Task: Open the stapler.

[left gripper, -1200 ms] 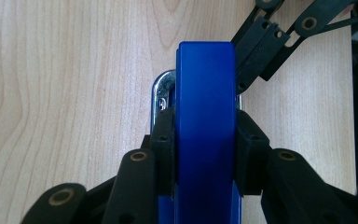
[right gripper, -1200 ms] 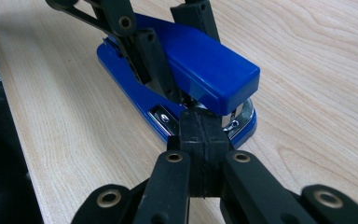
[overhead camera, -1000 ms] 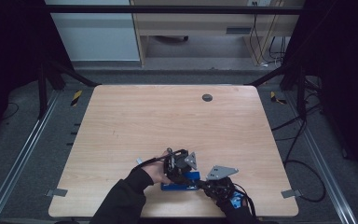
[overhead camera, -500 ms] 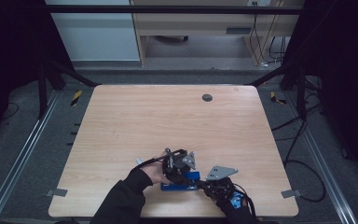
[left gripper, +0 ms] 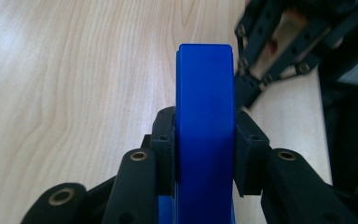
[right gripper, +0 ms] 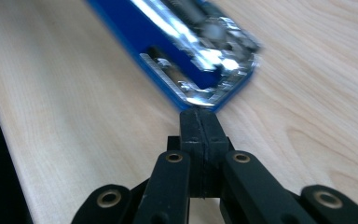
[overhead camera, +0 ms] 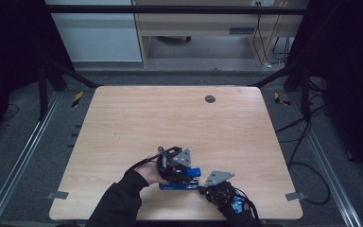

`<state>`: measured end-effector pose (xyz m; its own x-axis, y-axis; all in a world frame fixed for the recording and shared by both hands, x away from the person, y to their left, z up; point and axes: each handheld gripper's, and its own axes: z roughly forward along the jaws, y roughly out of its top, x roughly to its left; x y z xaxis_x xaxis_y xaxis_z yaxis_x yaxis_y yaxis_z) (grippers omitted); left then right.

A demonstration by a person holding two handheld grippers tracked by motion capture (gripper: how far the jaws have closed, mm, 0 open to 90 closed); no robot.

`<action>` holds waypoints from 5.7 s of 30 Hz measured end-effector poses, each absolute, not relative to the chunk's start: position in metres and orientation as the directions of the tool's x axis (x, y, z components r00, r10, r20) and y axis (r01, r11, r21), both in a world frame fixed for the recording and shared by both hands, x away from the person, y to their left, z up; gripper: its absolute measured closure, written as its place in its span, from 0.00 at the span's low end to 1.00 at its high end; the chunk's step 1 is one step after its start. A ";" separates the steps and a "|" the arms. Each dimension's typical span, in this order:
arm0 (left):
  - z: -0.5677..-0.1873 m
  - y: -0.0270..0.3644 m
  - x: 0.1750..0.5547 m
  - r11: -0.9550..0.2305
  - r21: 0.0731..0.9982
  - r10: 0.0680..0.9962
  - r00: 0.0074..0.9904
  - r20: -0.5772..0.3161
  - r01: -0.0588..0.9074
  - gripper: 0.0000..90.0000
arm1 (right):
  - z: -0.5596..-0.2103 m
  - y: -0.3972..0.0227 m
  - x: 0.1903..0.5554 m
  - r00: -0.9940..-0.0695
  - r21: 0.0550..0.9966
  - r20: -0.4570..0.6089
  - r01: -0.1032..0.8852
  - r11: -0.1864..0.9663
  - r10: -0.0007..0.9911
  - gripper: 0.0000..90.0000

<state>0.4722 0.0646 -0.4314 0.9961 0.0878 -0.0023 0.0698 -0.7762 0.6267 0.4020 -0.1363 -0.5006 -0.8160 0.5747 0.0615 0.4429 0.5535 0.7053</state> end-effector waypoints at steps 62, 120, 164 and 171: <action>-0.446 0.081 0.474 -0.743 0.666 0.081 0.997 -0.017 0.072 0.72 | -0.478 -0.146 0.416 -0.831 0.872 0.086 0.329 0.362 0.549 1.00; -0.477 0.155 0.381 -0.198 0.913 0.779 0.622 -0.074 0.356 0.98 | -0.475 -0.145 0.418 -0.847 0.878 0.108 0.327 0.350 0.520 1.00; -0.518 0.061 0.355 -0.187 0.916 0.806 0.589 -0.064 0.355 1.00 | -0.475 -0.142 0.421 -0.847 0.881 0.132 0.338 0.330 0.514 1.00; -0.519 0.054 0.356 -0.218 0.902 0.819 0.572 -0.038 0.373 1.00 | -0.474 -0.143 0.422 -0.846 0.882 0.134 0.339 0.328 0.516 1.00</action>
<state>0.3563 0.0536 -0.5194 0.5720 0.8194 -0.0383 0.3728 -0.2181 0.9019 0.4215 -0.1429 -0.4745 -0.8462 0.5157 0.1340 0.3394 0.3278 0.8817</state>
